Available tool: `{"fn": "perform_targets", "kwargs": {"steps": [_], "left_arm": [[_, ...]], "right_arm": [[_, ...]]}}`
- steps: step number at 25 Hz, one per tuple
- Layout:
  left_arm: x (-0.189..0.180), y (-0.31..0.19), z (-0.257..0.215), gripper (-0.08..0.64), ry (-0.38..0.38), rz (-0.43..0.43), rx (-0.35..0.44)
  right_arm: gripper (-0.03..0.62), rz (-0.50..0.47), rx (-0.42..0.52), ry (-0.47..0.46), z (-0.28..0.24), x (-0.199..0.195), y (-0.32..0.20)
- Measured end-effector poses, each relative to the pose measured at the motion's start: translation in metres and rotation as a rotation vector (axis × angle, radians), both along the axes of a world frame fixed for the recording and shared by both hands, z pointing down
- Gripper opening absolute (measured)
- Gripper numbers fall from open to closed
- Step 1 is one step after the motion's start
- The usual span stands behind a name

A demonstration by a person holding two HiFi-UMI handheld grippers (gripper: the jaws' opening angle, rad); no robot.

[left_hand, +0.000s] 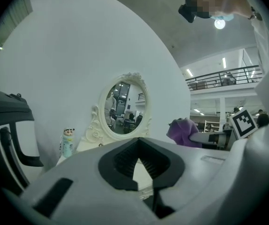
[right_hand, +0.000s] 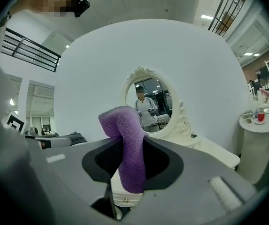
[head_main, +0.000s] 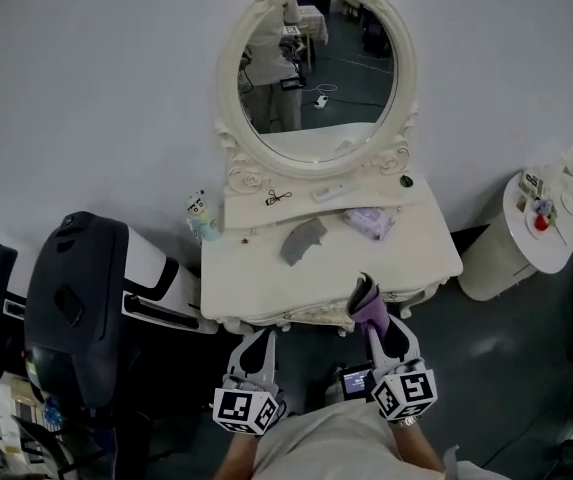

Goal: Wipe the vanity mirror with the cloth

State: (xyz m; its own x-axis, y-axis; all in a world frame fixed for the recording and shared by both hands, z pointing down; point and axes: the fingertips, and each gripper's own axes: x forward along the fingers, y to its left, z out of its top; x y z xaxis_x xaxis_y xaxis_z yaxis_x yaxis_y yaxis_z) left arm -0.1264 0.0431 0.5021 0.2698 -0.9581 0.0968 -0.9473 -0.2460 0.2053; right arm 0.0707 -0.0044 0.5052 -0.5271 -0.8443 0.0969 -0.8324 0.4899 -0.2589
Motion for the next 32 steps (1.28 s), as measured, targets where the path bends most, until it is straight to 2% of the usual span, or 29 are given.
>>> {"fn": "perform_targets", "kwargs": {"steps": [9,14,19,24,32], "left_arm": [[0.022,-0.073,-0.003,0.003,-0.002,-0.103,0.021],[0.027,-0.098,-0.005,0.003,-0.011,-0.121,0.015],[0.017,-0.120,-0.007,0.003,-0.018,-0.124,0.012],[0.003,-0.159,0.010,0.003,0.011,-0.097,-0.026],[-0.014,-0.262,-0.033,0.003,0.044,-0.025,0.090]], "right_arm": [[0.120,-0.104,0.009,0.006,0.002,0.015,-0.092],[0.120,-0.094,-0.022,-0.031,0.002,0.021,-0.118],[0.120,-0.100,-0.028,-0.005,0.006,0.010,-0.141],[0.120,-0.048,-0.021,0.024,0.002,0.008,-0.162],[0.120,0.044,0.008,0.051,-0.028,0.008,-0.224]]}}
